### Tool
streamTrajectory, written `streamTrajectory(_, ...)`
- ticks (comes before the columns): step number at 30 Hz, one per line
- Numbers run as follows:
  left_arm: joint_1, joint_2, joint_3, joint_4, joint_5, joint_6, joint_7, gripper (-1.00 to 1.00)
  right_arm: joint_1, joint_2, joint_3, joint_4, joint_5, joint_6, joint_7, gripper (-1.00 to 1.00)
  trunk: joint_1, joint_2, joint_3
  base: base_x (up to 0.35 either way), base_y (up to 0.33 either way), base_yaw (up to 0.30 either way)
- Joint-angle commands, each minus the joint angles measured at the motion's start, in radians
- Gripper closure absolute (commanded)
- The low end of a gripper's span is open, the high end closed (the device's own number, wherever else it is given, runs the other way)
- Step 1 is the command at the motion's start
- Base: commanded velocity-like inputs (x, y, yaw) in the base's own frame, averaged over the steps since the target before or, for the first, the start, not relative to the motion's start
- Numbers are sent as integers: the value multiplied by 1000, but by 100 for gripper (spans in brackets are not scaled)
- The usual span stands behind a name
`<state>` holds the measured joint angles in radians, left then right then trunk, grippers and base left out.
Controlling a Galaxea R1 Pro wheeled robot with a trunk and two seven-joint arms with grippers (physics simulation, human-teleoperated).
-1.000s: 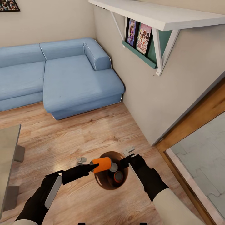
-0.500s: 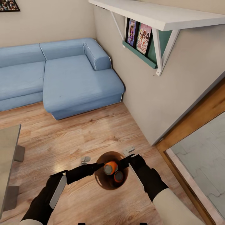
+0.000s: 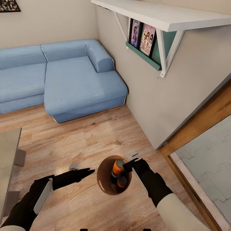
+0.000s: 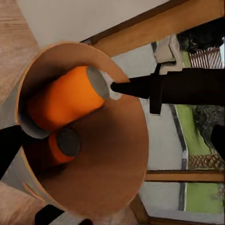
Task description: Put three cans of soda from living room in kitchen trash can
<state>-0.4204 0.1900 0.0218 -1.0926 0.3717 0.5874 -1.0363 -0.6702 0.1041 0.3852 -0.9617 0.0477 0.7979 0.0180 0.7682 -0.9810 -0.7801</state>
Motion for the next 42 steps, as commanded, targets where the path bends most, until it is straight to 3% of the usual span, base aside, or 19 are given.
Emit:
streamTrajectory(1, 0, 42, 13, 19, 0, 0, -56, -100, 0, 0, 0, 0, -15, 0, 7, 100, 0, 0, 0, 0, 0, 0)
streamTrajectory(2, 0, 62, 21, 31, 0, -1, -79, -100, 0, 0, 0, 1, -15, 0, 7, 100, 0, 0, 0, 0, 0, 0)
streamTrajectory(3, 0, 120, 57, 82, -1, -2, -133, -100, 0, 0, 0, 1, -15, 0, 8, 100, 0, 0, 0, 0, 0, 0)
streamTrajectory(5, 0, 172, 103, 149, -2, -5, -164, -100, 0, 0, 0, 1, -15, 1, 8, 100, 0, 0, 0, 0, 0, 0)
streamTrajectory(7, 0, 209, 140, 224, -5, -12, -180, -100, 0, 0, 0, 1, -16, 1, 8, 100, 0, 0, 0, 0, 0, 0)
streamTrajectory(10, 0, 241, 165, 328, -8, -60, -189, -100, 0, 0, 0, 1, -17, 1, 8, 100, 0, 0, 0, 0, 0, 0)
streamTrajectory(12, 0, 250, 171, 382, -8, -103, -191, -100, 0, 0, 0, 1, -18, 0, 9, 100, 0, 0, 0, 0, 0, 0)
streamTrajectory(16, 0, 262, 179, 558, -9, -270, -196, -100, 1, -1, -2, -1, -19, 0, 10, 100, 0, 0, 0, 0, 0, 0)
streamTrajectory(20, 0, 264, 178, 652, -8, -380, -197, -100, 1, -2, -3, -4, -22, 0, 12, 100, 0, 0, 0, 0, 0, 0)
streamTrajectory(29, 0, 264, 176, 672, -8, -418, -197, -100, 1, -3, -5, -6, -25, -76, 21, 100, 0, 0, 0, 0, 0, 0)
streamTrajectory(36, 0, 265, 176, 667, -8, -420, -198, -100, 1, -5, -5, -7, -24, -91, 150, 100, 0, 0, 0, 0, 0, 0)
streamTrajectory(42, 0, 266, 176, 613, -8, -420, -199, -100, 1, -4, -5, -7, -25, -92, 174, 100, 19, -35, -16, 0, 0, 0)
